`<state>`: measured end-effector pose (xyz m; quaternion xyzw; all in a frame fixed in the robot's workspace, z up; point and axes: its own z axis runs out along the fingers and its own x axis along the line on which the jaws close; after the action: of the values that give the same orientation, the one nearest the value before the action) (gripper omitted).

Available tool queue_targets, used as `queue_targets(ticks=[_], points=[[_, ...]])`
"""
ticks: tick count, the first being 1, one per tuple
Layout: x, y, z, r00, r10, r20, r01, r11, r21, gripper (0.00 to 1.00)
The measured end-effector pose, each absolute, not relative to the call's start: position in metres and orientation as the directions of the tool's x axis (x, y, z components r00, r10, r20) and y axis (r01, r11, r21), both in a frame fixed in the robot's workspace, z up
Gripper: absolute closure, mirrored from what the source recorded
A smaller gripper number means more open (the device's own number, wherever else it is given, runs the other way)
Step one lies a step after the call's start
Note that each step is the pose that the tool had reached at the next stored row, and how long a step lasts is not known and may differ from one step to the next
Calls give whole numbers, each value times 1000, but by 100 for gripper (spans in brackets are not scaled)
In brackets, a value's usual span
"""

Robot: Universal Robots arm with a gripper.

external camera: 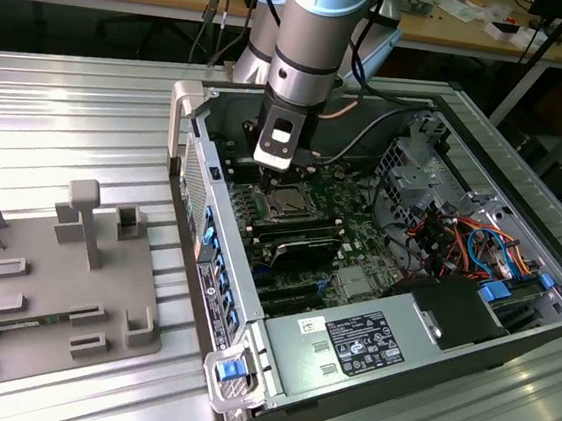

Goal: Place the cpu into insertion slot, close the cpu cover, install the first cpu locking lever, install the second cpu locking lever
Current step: 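Install the first cpu locking lever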

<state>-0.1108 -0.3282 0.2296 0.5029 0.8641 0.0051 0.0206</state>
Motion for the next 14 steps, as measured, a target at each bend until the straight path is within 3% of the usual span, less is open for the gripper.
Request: queue_targets(ticks=[14], points=[[-122, -328, 231, -547, 836, -30, 836, 548, 30, 89]])
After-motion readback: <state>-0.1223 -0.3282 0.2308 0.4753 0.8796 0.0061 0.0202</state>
